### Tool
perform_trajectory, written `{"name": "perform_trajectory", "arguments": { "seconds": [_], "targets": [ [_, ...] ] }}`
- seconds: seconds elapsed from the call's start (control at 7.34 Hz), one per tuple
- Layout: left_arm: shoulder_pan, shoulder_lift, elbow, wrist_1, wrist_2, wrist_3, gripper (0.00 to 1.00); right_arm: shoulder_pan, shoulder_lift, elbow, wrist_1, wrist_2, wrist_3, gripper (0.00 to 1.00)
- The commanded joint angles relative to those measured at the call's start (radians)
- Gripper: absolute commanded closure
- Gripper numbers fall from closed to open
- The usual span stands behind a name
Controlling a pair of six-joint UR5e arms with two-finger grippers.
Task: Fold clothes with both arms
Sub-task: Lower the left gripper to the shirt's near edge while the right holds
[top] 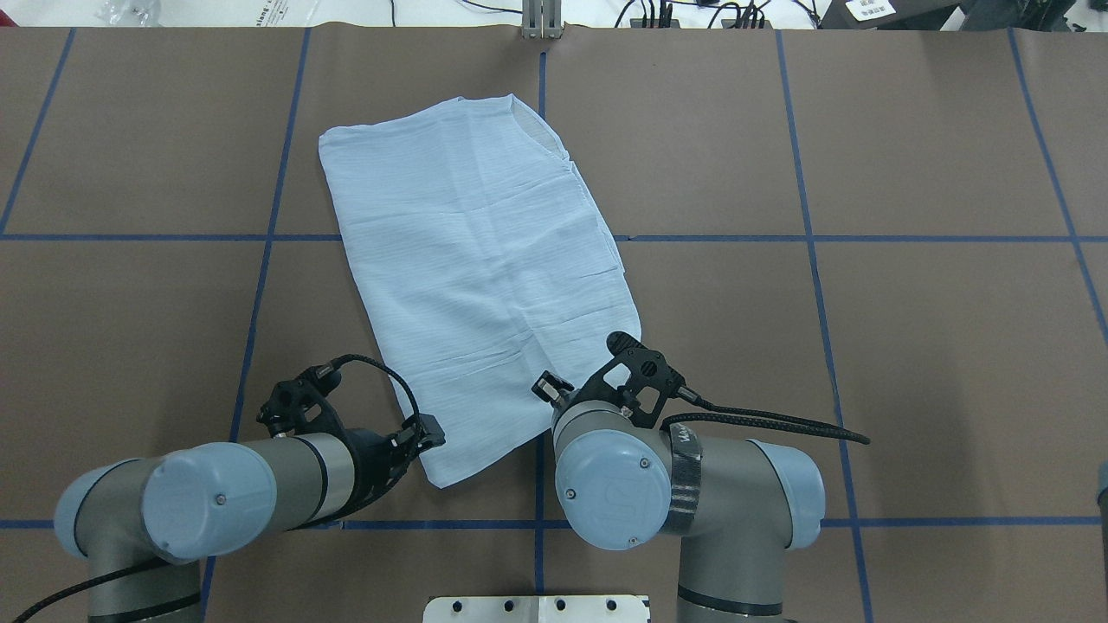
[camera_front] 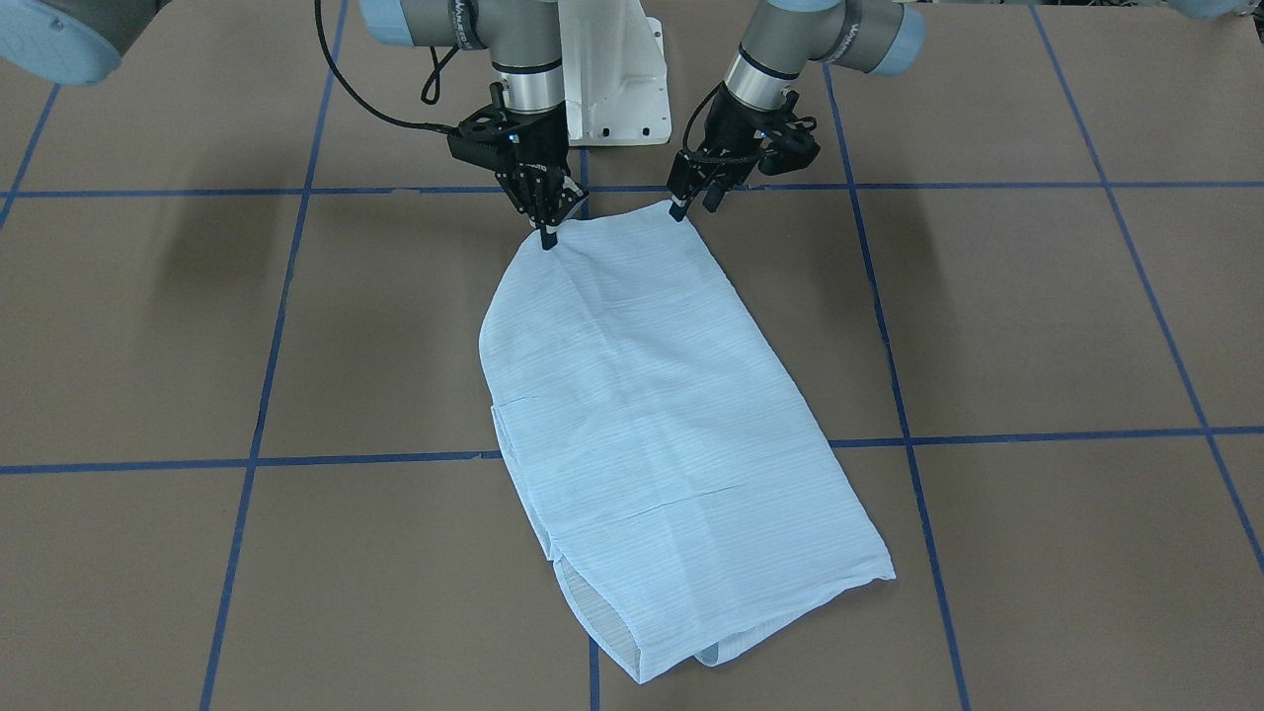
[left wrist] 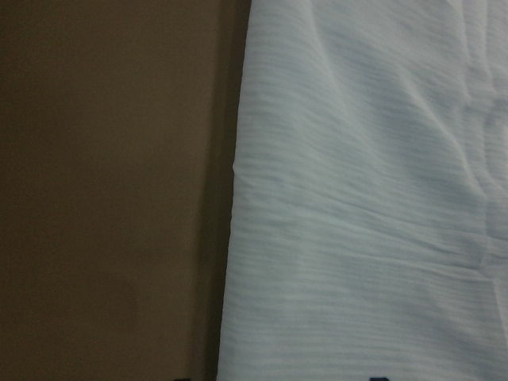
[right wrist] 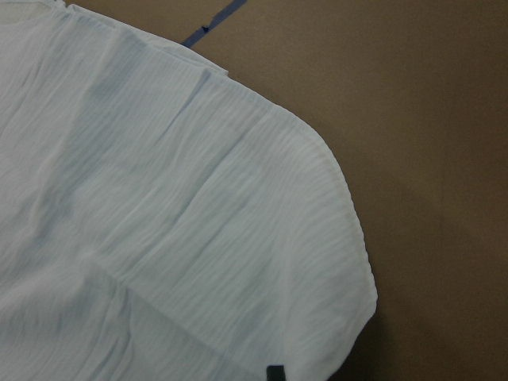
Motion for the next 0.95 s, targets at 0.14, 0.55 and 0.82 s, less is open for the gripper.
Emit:
{"name": "perform_trajectory", "arguments": {
  "seconds": [0.14,0.55,0.82],
  "targets": [
    [0.068,-0.005,0.01,0.009,0.043,-0.037,0.33,0.0,0.0,0.0,0.0,0.0,0.0,1.0],
    [0.075,-0.016,0.033,0.009,0.043,-0.037,0.34,0.0,0.0,0.002,0.002,0.0,0.0,1.0],
    [0.07,-0.033,0.041,0.009,0.045,-0.037,0.37,0.0,0.0,0.002,0.002,0.0,-0.002,1.0]
  ]
}}
